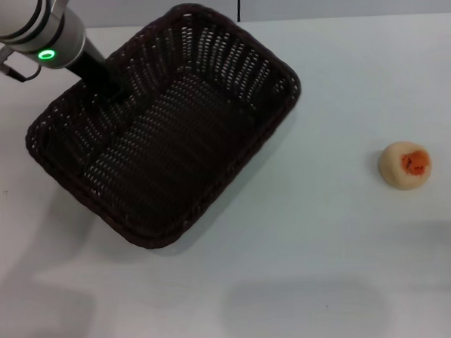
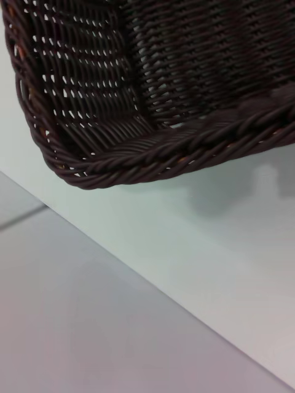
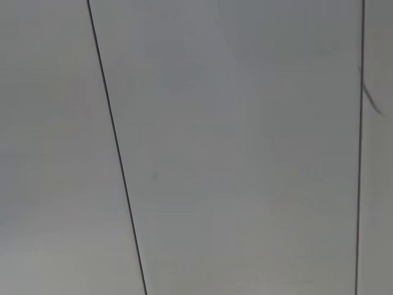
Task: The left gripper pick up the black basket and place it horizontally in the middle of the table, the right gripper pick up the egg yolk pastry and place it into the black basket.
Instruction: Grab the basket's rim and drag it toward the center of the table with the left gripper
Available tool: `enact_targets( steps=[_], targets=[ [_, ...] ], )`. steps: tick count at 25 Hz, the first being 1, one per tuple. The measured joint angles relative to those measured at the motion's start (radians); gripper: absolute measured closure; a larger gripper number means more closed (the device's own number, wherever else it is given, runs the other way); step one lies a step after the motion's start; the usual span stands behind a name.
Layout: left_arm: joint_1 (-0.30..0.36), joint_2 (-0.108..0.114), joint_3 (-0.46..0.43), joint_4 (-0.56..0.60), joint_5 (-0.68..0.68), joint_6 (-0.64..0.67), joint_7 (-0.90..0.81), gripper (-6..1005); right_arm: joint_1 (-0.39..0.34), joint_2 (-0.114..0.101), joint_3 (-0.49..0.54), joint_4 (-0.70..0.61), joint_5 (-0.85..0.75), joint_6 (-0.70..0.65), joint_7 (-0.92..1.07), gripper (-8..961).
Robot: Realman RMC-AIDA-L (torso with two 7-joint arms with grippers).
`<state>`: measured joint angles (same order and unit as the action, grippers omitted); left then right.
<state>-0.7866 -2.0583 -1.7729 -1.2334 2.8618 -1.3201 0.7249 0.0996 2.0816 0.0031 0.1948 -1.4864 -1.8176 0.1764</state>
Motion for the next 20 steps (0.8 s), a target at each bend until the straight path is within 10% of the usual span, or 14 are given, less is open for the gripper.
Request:
enact_targets(
  steps=[20],
  targets=[
    [-0.087, 0.0, -0.072, -0.026, -0.196, -0.067, 0.254, 785, -0.008, 0.001, 0.0, 0.002, 0.0, -0.032, 0.0, 184]
  ],
)
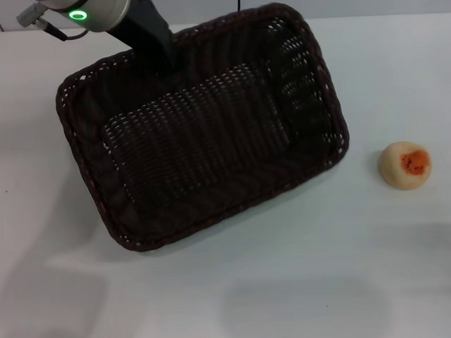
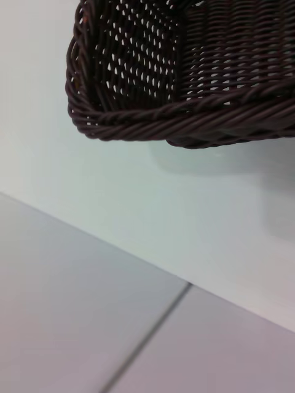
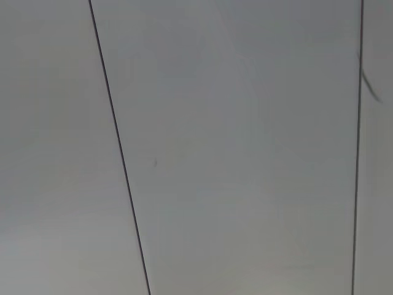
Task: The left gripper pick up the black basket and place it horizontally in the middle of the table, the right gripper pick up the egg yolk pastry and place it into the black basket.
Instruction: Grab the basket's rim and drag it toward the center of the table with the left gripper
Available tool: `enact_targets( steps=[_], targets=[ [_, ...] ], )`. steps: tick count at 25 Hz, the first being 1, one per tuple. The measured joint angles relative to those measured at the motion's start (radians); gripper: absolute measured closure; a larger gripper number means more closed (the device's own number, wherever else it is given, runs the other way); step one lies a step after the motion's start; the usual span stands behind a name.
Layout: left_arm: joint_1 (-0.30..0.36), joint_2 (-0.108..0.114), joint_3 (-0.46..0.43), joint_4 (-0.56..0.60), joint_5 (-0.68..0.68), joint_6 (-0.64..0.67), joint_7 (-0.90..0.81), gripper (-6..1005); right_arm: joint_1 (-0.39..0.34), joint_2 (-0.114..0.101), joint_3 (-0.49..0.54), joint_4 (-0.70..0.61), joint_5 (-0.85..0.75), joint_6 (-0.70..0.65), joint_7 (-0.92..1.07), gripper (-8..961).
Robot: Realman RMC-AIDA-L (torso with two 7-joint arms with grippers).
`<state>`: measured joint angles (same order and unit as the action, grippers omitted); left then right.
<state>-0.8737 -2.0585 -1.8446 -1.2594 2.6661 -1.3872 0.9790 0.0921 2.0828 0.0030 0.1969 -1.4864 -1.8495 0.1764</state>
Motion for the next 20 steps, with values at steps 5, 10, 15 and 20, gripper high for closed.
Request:
enact_targets(
  steps=[5, 10, 15, 20],
  targets=[
    [-0.007, 0.001, -0.006, -0.001, -0.067, -0.024, 0.061, 814, -0.001, 0.0, 0.0, 0.003, 0.0, -0.007, 0.0, 190],
    [-0.02, 0.001, -0.01, -0.002, -0.075, -0.039, 0.079, 820, -0.002, 0.002, -0.001, 0.005, 0.0, -0.007, 0.0, 195],
    [-0.036, 0.0, -0.02, -0.002, -0.092, -0.072, 0.113, 822, -0.002, 0.002, -0.002, 0.01, 0.0, -0.008, 0.0, 200],
    [-0.048, 0.0, -0.021, -0.003, -0.125, -0.099, 0.136, 823, -0.002, 0.002, -0.002, 0.012, 0.0, -0.008, 0.0, 205]
  ],
)
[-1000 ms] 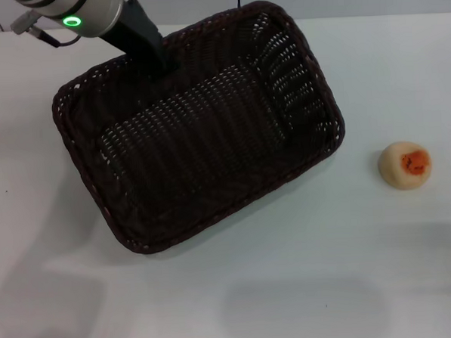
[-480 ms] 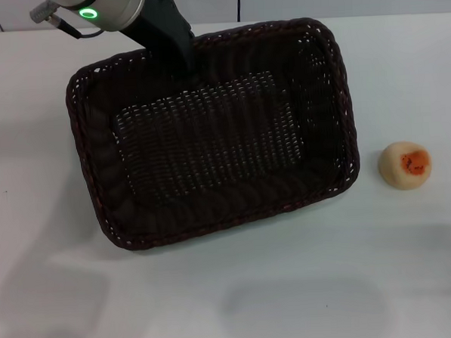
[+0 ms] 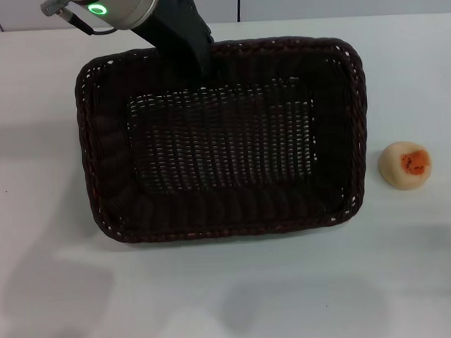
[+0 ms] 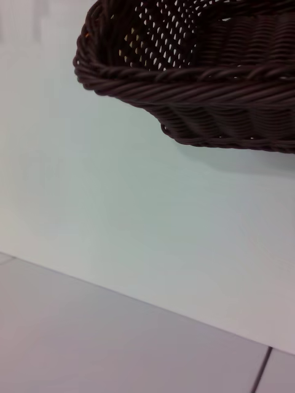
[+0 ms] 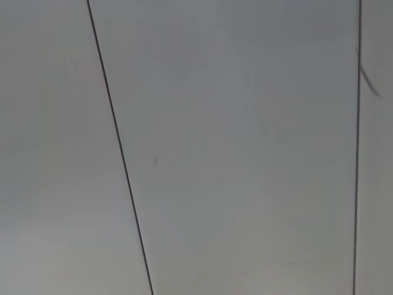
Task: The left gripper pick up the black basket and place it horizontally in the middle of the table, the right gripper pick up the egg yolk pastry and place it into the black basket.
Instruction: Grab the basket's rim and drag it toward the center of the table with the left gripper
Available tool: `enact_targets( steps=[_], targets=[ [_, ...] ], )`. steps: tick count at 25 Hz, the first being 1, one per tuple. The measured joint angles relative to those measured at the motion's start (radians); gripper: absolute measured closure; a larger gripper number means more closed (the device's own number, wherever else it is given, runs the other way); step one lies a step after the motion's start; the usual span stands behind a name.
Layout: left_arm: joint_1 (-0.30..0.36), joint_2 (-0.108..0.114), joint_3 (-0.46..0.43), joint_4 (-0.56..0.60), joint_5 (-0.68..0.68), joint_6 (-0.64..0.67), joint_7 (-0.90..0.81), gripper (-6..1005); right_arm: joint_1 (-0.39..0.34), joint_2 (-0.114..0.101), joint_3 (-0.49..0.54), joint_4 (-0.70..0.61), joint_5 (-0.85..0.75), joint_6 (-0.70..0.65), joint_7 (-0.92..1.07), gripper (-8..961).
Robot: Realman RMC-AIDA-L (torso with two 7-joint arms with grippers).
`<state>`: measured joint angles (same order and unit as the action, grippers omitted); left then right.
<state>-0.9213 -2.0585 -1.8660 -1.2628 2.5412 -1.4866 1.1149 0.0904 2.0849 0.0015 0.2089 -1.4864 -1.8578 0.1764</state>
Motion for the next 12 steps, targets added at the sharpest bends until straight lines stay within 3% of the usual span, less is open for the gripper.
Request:
enact_targets(
  steps=[12],
  targets=[
    [-0.022, -0.008, 0.019, 0.002, -0.009, -0.011, -0.005, 832, 0.001, 0.001, -0.006, 0.002, 0.0, -0.007, 0.0, 218]
  ],
)
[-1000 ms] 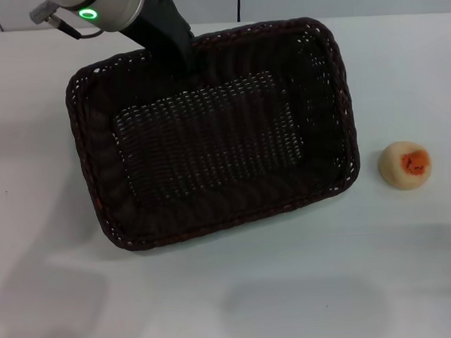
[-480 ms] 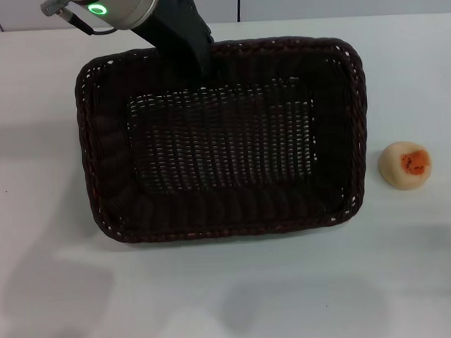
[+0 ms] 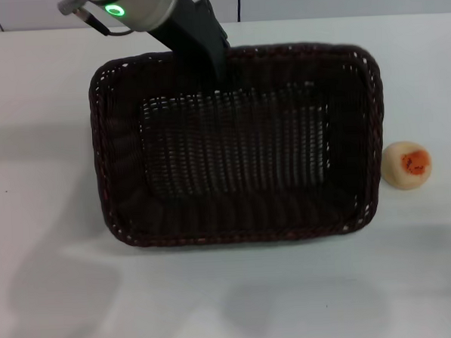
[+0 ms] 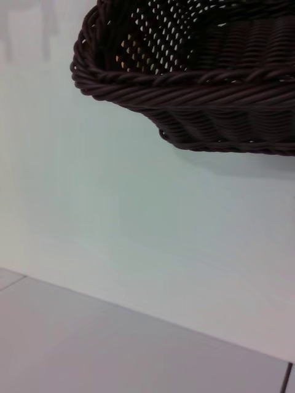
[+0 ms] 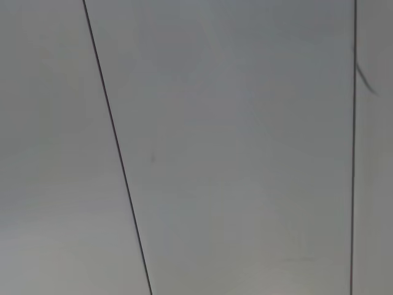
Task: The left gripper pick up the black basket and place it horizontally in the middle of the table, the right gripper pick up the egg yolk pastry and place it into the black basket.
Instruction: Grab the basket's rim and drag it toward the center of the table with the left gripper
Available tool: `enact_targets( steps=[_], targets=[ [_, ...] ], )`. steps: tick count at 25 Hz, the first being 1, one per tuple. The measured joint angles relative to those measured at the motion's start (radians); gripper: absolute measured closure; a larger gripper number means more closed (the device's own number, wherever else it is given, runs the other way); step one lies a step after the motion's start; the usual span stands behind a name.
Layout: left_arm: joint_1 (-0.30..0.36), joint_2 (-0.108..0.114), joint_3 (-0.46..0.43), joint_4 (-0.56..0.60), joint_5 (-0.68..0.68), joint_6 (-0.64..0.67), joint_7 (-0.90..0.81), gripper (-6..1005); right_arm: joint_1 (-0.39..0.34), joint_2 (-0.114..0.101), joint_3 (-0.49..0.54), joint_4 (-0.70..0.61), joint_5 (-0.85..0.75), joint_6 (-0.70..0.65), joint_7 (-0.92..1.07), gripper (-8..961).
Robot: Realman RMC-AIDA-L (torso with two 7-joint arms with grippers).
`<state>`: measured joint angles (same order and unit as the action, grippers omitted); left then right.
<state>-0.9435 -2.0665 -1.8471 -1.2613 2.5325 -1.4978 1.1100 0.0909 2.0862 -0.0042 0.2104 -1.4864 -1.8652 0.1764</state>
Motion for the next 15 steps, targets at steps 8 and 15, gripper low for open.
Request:
enact_targets(
  steps=[8, 15],
  targets=[
    [-0.038, -0.001, 0.051, 0.132, 0.0, 0.058, 0.005, 832, 0.001, 0.0, -0.008, 0.0, 0.0, -0.003, 0.0, 227],
    [-0.079, -0.001, 0.072, 0.219, 0.002, 0.093, 0.004, 833, 0.007, 0.0, -0.011, 0.0, 0.0, -0.003, 0.0, 234]
  ],
)
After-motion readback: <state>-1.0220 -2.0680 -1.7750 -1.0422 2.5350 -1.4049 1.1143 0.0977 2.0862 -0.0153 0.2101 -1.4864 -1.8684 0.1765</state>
